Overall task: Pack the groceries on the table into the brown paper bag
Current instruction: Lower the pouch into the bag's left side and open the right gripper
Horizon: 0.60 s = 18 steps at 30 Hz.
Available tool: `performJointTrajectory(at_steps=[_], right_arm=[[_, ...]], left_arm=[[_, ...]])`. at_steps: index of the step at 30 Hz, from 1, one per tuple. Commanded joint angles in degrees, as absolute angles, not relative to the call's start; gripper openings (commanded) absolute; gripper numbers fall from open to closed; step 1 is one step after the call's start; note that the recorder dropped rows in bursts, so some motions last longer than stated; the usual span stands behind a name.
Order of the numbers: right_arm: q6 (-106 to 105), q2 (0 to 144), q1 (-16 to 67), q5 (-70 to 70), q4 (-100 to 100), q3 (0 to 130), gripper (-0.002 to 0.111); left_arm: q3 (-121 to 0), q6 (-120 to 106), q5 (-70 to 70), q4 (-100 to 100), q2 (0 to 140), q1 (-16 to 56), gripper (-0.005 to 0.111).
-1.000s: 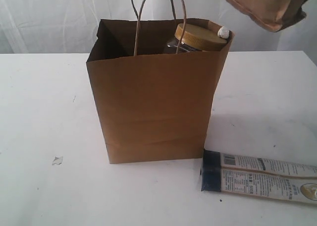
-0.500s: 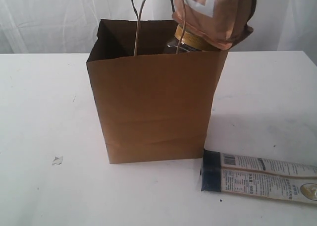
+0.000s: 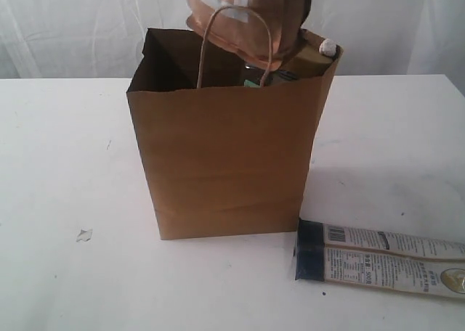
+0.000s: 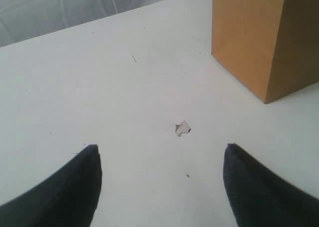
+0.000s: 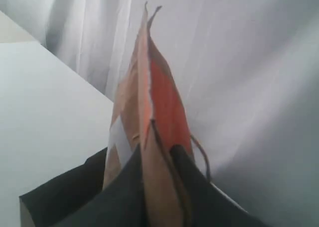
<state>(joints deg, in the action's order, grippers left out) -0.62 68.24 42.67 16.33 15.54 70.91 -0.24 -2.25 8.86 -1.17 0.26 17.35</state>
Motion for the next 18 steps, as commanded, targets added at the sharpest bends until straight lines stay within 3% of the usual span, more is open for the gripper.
performJointTrajectory(at_steps=[1,18], right_arm=[[-1.3,70.1,45.2,15.2,16.1,73.0,0.000],[-2.6,75.5,46.9,16.5,16.1,74.2,0.000]], left_arm=[[0.0,-1.9,8.7,-0.6,0.0,17.5,0.071],[0.0,-1.9,8.7,-0.6,0.0,17.5,0.071]])
